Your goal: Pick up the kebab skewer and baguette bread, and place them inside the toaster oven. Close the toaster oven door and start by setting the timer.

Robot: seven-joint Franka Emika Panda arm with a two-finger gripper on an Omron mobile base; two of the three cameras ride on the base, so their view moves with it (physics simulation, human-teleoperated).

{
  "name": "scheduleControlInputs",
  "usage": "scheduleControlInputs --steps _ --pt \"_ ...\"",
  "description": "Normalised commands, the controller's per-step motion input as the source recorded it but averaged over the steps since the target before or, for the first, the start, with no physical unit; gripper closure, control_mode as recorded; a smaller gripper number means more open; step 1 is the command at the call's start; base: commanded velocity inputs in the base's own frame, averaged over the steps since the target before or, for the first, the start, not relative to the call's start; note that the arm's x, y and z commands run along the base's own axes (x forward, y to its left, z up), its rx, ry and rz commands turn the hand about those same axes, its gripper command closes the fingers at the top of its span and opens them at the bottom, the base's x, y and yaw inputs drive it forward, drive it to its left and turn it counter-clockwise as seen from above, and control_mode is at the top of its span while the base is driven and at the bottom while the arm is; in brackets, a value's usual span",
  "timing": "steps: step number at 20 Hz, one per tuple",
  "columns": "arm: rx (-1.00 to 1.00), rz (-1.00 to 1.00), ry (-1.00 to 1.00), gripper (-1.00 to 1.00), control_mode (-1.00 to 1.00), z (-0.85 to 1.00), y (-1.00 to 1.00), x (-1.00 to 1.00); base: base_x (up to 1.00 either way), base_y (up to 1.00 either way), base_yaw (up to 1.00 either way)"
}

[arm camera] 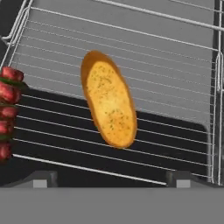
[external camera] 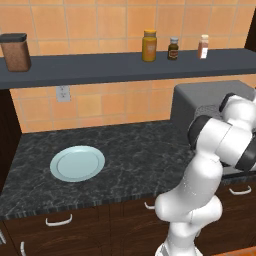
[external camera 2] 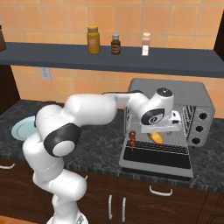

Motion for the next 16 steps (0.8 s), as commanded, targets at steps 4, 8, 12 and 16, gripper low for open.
scheduleControlInputs --steps 4,8,12,16 --pt "0.01 -0.49 0.07 -1.0 -1.0 0.0 0.03 -1.0 0.0 0.0 0.0" --pt "0.0 -0.24 0.0 -1.0 -1.0 -0.08 0.4 -0.8 0.0 0.0 0.0" --pt "-0.03 -0.01 0.01 -1.0 -1.0 -0.1 0.49 -0.17 0.0 0.0 0.0" --pt "-0.03 0.0 0.04 -1.0 -1.0 -0.12 0.11 -0.37 0.0 0.0 0.0"
